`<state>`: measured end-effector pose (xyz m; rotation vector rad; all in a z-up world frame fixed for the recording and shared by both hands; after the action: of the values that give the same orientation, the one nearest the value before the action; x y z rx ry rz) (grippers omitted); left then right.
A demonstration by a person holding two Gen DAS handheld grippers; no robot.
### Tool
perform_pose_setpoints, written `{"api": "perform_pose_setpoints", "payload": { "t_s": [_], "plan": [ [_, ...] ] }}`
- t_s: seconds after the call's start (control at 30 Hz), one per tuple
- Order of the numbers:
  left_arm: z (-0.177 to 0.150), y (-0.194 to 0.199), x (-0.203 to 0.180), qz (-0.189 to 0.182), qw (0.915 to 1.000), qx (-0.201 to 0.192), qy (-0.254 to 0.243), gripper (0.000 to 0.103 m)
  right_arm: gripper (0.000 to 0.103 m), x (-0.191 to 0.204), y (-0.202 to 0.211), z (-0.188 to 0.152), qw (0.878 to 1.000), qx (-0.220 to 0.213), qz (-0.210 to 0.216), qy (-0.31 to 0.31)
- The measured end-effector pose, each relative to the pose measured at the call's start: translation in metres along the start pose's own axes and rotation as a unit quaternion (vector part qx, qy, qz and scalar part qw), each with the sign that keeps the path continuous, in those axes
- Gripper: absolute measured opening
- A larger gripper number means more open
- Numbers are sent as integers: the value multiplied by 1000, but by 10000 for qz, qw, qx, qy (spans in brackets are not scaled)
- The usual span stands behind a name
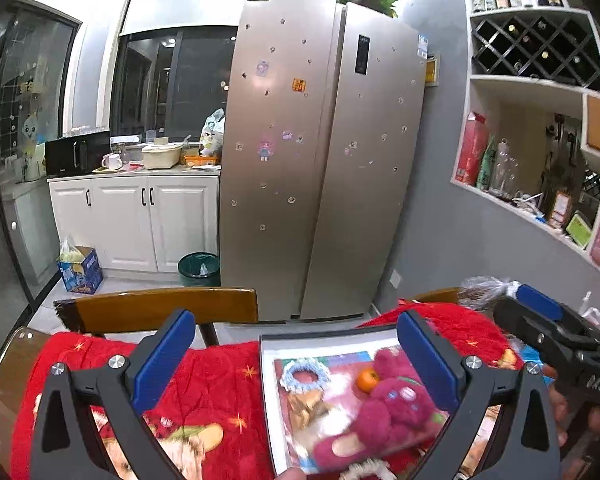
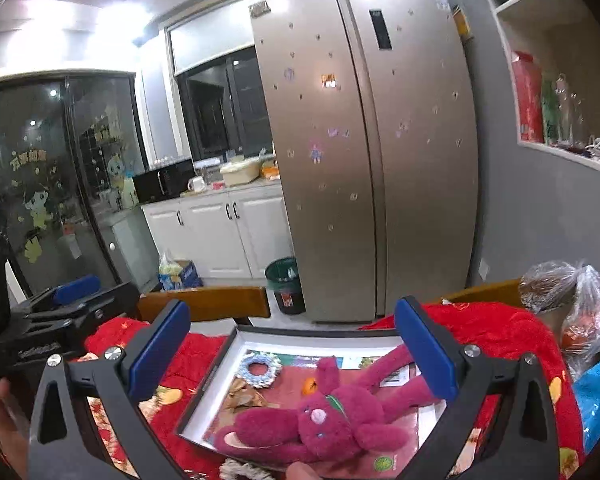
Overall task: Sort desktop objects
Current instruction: 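Move both open tools back over the cluttered bedspread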
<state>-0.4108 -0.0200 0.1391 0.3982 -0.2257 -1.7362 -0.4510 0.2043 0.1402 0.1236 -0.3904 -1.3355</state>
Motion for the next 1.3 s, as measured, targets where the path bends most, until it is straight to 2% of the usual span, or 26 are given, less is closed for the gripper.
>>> {"api": "perform_pose_setpoints", "payload": {
  "t_s": [0.2, 0.3, 0.4, 0.57, 0.67, 0.77, 0.87, 0.97, 1.1, 1.23, 1.3],
  "plan": [
    [-19, 55, 9, -38, 9994, 315, 144, 103, 103, 25, 67, 2, 9978, -201, 518, -366],
    [-36, 78, 21, 250, 9987, 454, -16, 103, 103, 36, 102, 0, 9972, -338, 592, -304],
    [-53, 97, 34, 657, 9962, 566, -119, 103, 103, 45, 139, -6, 9966, -510, 593, -257],
    [-94, 133, 38, 601, 9953, 759, -67, 103, 103, 61, 190, -36, 9968, -684, 420, -55],
    [-128, 149, 31, 539, 9937, 932, -304, 103, 103, 68, 212, -59, 9961, -828, 149, 282],
    [-167, 156, 21, 419, 9911, 1184, -437, 103, 103, 72, 218, -85, 9964, -703, 45, 474],
    [-203, 155, 9, 96, 9886, 1462, -345, 103, 103, 71, 211, -115, 9980, -376, 14, 511],
    [-231, 144, -9, -163, 9825, 1767, -567, 103, 103, 56, 204, -148, 9991, -233, -77, 333],
    [-241, 134, -17, -70, 9831, 1637, -816, 103, 103, 39, 193, -190, 10000, 49, -4, 37],
    [-248, 127, -1, 0, 9846, 1675, -506, 103, 103, 44, 183, -214, 9989, 328, 43, 344],
    [-251, 122, 9, 112, 9832, 1770, -435, 103, 103, 45, 177, -220, 9984, 454, 156, 293]
  ]
}}
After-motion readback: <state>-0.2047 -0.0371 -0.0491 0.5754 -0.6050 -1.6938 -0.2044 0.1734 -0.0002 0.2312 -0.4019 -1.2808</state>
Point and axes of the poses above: each gripper's, at about its wrist camera, not at the fingertips, and y roughly against the way its jaws point, x to its left, z to its top, the point moved 7 cm from there along -y, roughly the way its jaws point, and after that the axes turned 4 degrees about -x, right-handed, at the moved point
